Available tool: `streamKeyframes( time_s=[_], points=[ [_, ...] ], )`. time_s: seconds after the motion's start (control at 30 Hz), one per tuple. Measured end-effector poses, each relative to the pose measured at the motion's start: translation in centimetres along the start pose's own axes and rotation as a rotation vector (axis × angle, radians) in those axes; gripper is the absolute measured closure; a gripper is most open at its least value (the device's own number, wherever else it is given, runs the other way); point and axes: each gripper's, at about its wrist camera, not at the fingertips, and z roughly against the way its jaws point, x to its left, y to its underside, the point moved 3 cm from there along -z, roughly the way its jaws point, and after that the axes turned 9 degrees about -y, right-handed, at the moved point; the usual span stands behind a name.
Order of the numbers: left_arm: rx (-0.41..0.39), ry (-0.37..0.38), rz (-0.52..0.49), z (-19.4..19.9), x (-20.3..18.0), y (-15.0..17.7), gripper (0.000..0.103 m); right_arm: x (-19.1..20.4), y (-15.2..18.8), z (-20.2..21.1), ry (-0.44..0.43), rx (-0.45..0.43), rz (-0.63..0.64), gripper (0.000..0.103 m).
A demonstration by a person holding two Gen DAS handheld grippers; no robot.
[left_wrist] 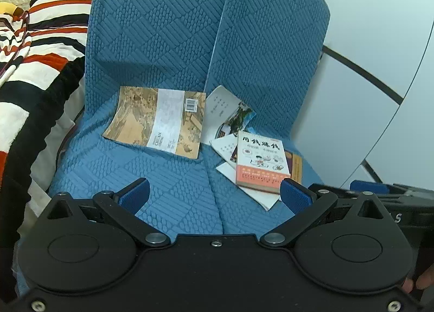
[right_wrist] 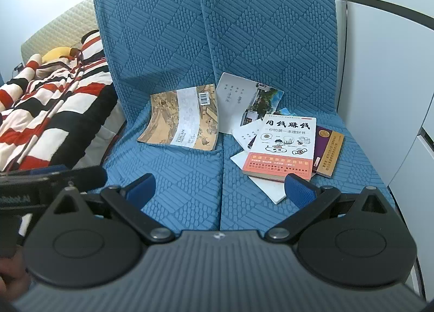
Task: Organize objects
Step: 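Move both grippers toward the tan illustrated book on the seat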
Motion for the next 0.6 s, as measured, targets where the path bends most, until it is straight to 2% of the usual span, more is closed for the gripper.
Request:
streamKeyframes(
  time_s=[0.27,0.6],
  points=[
    [-0.008,0.017,0.033,0.05,0.29,-0.05,0.001,-0.22,0.05,-0.18,0.009,0.017,-0.007,0.0],
    [-0.001,0.02,0.024,0.05,-0.35,0.73,0.001,-0.35,0.25,-0.07,0.009,0.023,-0.012,0.0]
  ],
)
